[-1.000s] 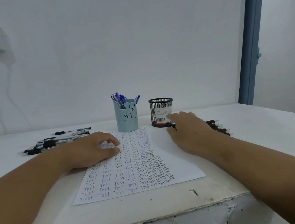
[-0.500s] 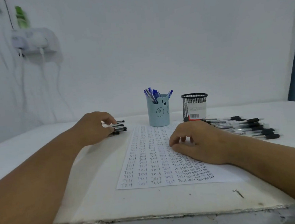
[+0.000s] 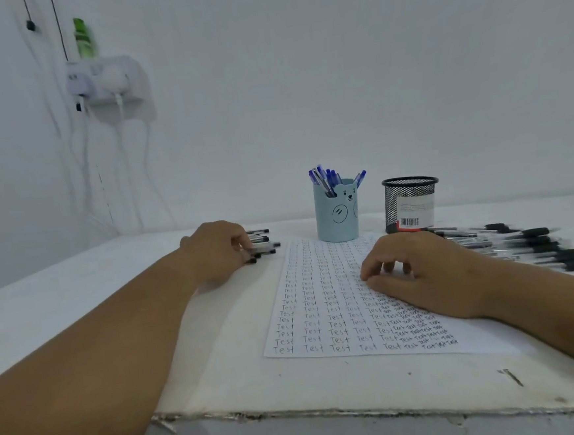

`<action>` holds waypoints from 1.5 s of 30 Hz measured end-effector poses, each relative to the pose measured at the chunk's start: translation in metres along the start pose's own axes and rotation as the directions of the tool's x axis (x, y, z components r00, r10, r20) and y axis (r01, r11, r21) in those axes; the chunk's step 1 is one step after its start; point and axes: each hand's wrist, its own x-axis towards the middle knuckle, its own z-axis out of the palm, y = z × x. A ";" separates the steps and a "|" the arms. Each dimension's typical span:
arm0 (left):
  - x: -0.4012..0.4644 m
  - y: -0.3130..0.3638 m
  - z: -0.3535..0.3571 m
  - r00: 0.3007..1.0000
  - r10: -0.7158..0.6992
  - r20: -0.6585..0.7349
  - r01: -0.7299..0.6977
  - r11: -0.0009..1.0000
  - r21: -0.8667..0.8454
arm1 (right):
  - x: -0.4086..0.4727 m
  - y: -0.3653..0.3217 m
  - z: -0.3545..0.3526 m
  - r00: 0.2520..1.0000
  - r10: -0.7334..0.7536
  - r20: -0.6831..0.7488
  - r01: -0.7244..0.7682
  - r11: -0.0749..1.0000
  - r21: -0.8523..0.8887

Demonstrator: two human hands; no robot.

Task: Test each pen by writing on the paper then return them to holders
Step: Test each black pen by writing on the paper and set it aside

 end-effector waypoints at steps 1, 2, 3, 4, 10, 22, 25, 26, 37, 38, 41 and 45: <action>0.000 0.003 -0.001 0.998 0.016 -0.060 -0.019 0.998 -0.060 | 0.000 0.000 0.000 1.000 0.000 -0.003 0.000 1.000 0.002; 0.000 0.009 -0.002 0.990 0.022 -0.141 -0.048 0.983 -0.179 | 0.000 0.001 0.001 1.000 0.002 -0.005 -0.002 1.000 0.006; 0.000 0.016 -0.005 0.974 -0.008 -0.226 -0.073 0.935 -0.348 | 0.000 0.000 0.000 1.000 0.004 -0.003 -0.004 1.000 0.008; 0.000 0.024 -0.008 0.955 -0.076 -0.286 -0.096 0.836 -0.540 | 0.000 0.000 0.000 1.000 0.006 -0.001 -0.006 1.000 0.008; -0.005 0.046 -0.024 0.971 -0.196 0.134 0.034 -0.447 -0.894 | 0.000 0.000 0.000 1.000 0.009 -0.004 -0.009 1.000 0.002; -0.017 0.049 -0.024 0.994 -0.017 0.110 0.076 -0.612 -0.787 | 0.000 -0.004 -0.001 1.000 0.031 0.003 -0.031 1.000 0.002; -0.017 0.054 -0.021 0.996 0.020 0.084 0.080 -0.591 -0.803 | 0.000 -0.003 -0.001 0.999 0.037 0.002 -0.037 0.999 0.000; -0.017 0.055 -0.020 0.996 0.043 0.080 0.090 -0.570 -0.817 | 0.001 -0.003 -0.001 0.999 0.034 0.000 -0.034 0.999 -0.007; -0.026 0.093 0.004 0.874 0.385 0.297 0.366 -0.118 -0.923 | -0.001 -0.004 -0.006 0.921 0.007 -0.389 -0.064 0.989 -0.134; -0.027 0.097 0.006 0.857 0.413 0.309 0.383 -0.107 -0.918 | -0.001 -0.005 -0.006 0.924 0.010 -0.383 -0.070 0.987 -0.143; -0.031 0.106 0.008 0.827 0.466 0.313 0.407 -0.115 -0.906 | 0.001 -0.007 -0.005 0.931 -0.009 -0.364 -0.064 0.980 -0.189; -0.033 0.107 0.007 0.864 0.424 0.271 0.350 -0.120 -0.929 | 0.003 -0.001 -0.008 0.936 0.078 -0.342 -0.146 0.973 -0.180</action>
